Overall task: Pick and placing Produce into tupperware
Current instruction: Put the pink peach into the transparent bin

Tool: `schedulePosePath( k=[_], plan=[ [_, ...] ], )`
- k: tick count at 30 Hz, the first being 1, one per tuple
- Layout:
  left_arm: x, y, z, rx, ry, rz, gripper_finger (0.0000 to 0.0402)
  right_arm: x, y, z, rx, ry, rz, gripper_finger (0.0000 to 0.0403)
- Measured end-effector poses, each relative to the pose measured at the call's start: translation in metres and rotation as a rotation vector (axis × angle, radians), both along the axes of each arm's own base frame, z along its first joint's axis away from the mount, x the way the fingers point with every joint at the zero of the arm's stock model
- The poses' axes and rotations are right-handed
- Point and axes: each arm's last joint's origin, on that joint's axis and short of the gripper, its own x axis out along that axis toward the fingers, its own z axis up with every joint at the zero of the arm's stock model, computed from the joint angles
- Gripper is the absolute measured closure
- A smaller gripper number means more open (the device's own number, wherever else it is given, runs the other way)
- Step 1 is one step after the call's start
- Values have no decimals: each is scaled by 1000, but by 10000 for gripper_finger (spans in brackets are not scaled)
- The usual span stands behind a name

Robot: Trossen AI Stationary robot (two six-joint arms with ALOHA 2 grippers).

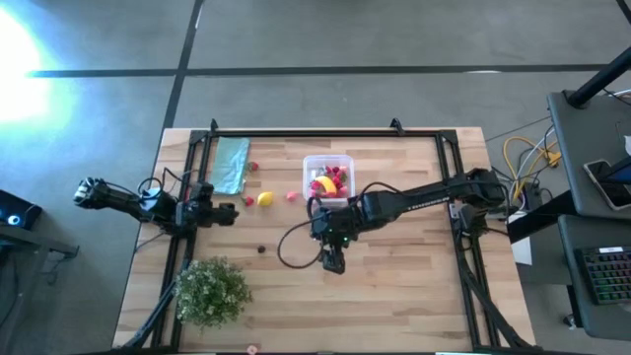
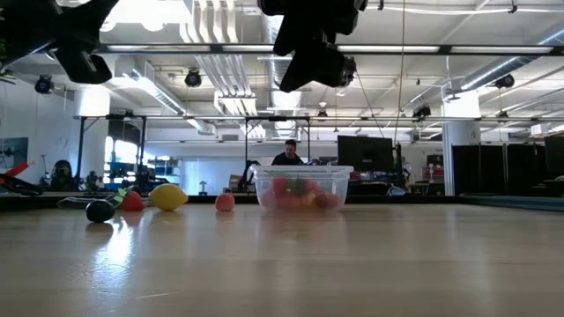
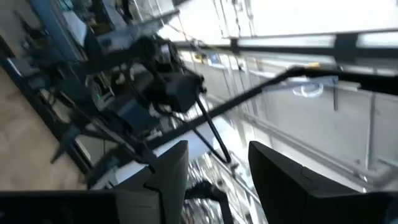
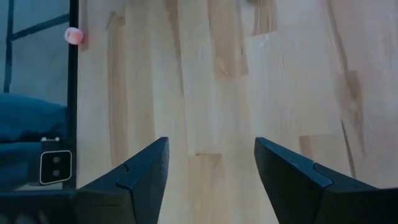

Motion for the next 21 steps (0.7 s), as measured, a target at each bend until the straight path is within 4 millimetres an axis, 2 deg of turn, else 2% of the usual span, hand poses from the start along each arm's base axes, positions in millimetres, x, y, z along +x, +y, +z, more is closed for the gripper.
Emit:
schedulePosePath(
  k=[4, 7, 11, 17, 21],
  plan=[
    [0, 2, 0, -33, 11, 79, 246, -2, 9, 1, 7, -4, -6, 175],
    [0, 7, 1, -86, 4, 229, 246, -3, 16, 8, -75, -62, -68, 175],
    [-2, 8, 4, -84, -21, 272, 246, 0, 22, 28, -190, -253, -185, 175],
    [-5, 10, 11, -102, -90, 300, 246, 7, 18, 56, -151, -494, -272, 175],
    [-7, 10, 22, -13, -119, 353, 246, 6, 17, 71, -119, -586, -292, 175]
  ],
)
